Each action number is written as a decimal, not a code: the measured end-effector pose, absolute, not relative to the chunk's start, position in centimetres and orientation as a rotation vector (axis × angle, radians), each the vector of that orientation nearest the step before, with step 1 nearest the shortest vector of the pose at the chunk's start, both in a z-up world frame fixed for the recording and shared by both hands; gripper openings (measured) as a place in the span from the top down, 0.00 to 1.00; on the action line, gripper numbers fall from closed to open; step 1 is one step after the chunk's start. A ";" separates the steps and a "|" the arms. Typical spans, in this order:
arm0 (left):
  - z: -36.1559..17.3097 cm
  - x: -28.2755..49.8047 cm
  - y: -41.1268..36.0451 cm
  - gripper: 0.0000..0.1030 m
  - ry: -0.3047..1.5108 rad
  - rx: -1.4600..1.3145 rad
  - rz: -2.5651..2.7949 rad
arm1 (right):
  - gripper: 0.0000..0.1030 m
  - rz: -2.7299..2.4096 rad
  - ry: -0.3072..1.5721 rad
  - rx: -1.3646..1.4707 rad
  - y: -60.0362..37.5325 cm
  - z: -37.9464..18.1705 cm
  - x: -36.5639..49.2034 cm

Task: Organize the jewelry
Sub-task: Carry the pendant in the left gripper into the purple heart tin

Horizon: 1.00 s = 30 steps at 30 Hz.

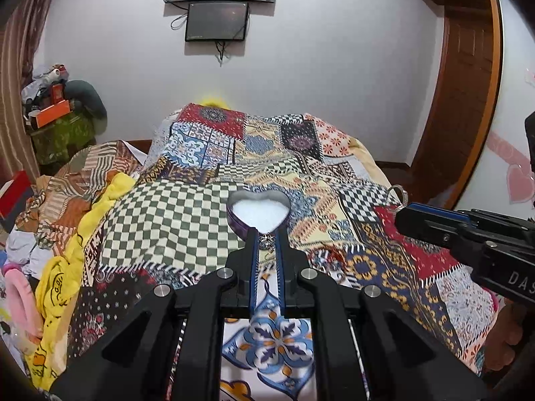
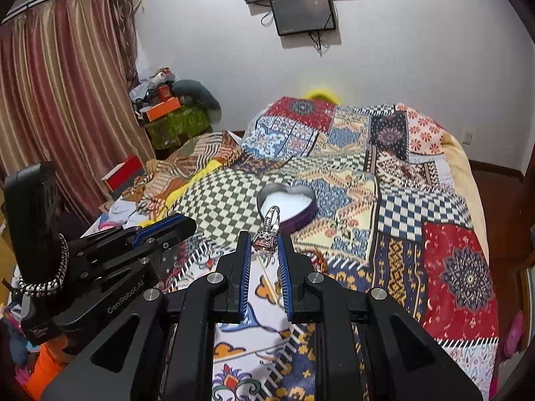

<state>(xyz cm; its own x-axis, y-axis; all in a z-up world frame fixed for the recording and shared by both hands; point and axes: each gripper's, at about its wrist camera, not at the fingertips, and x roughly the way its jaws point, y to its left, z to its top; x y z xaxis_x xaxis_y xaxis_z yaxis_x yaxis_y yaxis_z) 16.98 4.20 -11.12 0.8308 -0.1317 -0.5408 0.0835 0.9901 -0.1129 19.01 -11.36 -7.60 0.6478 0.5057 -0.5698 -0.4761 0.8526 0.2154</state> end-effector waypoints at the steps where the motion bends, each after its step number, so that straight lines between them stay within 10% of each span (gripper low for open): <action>1: -11.0 17.2 4.4 0.92 0.575 -0.088 -0.113 | 0.86 0.556 0.657 0.047 -11.3 -7.5 19.2; 30: -12.6 28.0 6.0 0.92 0.612 -0.101 -0.072 | 0.86 0.516 0.665 0.004 -8.8 -8.7 29.7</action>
<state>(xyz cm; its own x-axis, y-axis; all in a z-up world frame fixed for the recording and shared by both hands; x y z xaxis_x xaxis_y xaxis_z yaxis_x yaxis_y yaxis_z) 28.04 5.98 -12.63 0.8164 -0.0975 -0.5691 0.0378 0.9925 -0.1159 29.71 -8.80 -8.65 0.6661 0.4585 -0.5883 -0.4563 0.8744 0.1649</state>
